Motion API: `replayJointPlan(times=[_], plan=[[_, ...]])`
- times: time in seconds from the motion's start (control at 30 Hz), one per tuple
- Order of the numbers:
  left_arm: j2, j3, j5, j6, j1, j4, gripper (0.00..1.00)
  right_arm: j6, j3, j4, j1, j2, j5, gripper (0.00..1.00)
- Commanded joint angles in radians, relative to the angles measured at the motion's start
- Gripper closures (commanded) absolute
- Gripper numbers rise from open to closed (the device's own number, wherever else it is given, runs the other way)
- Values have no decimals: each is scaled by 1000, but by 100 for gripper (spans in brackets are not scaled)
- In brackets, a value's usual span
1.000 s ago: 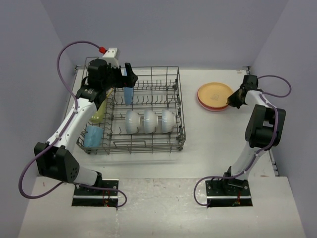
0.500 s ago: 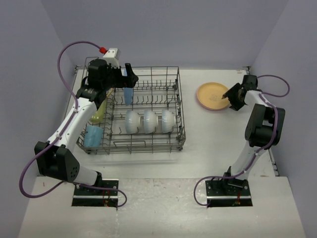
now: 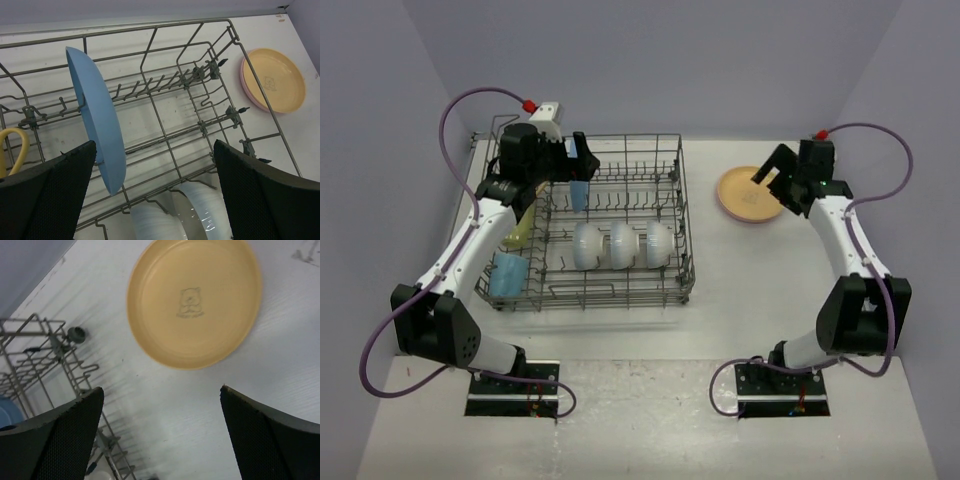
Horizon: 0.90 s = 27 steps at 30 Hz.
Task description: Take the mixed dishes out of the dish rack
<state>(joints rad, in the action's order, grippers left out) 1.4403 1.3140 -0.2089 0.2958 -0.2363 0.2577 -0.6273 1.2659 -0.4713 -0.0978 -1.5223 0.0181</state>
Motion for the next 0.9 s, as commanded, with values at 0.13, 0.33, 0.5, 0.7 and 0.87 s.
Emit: replayJointPlan(times=[0.13,0.33,0.5,0.7,0.87], plan=[[25,4,-15,6,12,-14,0,86,-11,-61,346,123,-26,1],[65,14,-6,8,22,-3,0,92,18,-66,504,61,-38,1],[86,16,-1,11,29,-9,0,68,67,-119,602,-30,-186,11],[129,42,-7,9,38,-5,0,9,76,-147,621,-88,-253,62],[163,51,-26,14,40,-23,0,-9,63,-138,621,-98,-259,85]])
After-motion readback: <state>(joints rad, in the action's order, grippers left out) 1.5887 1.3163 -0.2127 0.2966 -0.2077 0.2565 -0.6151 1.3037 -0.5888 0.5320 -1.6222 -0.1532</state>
